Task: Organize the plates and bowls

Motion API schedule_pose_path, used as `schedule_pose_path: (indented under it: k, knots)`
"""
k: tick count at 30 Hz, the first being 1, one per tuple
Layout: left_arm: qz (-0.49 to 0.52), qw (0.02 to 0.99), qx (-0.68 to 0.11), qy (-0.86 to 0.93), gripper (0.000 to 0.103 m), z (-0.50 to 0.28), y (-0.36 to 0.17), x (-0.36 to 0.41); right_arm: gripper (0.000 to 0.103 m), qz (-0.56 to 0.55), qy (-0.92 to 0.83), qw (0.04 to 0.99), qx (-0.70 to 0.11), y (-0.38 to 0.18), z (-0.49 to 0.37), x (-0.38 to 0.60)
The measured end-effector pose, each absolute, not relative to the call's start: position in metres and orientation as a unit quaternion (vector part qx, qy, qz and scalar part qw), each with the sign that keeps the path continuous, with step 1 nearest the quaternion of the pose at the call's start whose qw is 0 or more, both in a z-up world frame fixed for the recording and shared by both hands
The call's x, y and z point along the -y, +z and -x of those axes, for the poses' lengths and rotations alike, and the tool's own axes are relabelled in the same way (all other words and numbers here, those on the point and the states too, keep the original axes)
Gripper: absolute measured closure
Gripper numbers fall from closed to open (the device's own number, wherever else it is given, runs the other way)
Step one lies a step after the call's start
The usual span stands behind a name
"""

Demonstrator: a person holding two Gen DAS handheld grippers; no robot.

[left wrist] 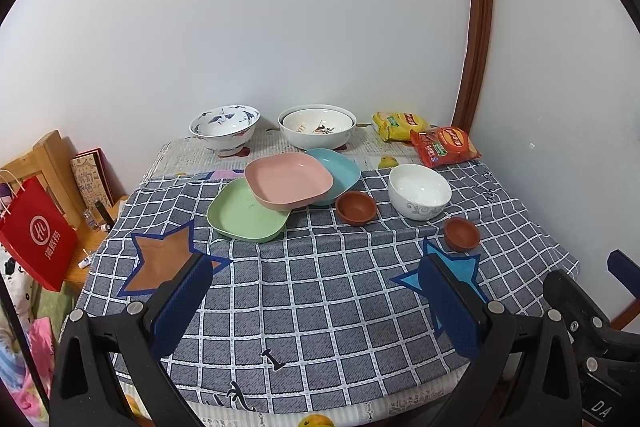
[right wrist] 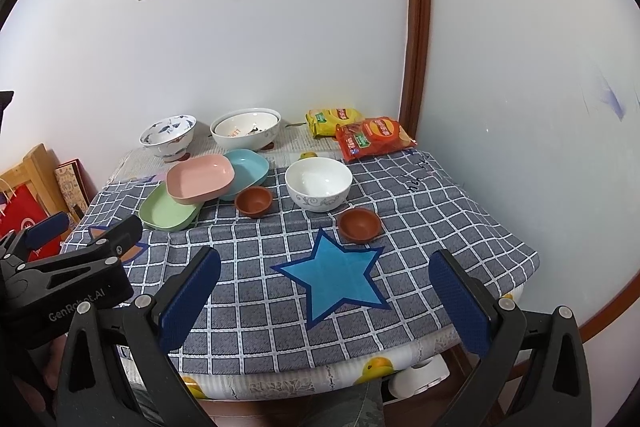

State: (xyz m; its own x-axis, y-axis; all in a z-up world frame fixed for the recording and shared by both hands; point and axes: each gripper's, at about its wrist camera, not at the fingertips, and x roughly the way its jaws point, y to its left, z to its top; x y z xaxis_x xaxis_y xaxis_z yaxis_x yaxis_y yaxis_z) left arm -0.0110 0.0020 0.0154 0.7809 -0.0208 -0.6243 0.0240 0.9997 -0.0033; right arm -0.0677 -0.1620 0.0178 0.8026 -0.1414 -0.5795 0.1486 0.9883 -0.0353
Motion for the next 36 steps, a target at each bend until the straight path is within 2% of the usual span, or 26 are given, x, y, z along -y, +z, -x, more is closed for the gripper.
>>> schedule_pose_path:
  k: [18,36]
  knots:
    - [-0.002,0.942,-0.336,-0.017,0.000,-0.016,0.020,-0.002,0.001,0.002,-0.067,0.947,-0.314,0.019,0.041,0.160]
    - [0.010,0.930,-0.368,0.000,0.000,-0.082,0.003,-0.025,0.001,0.008,-0.042,0.945,-0.323,0.011,-0.029,0.153]
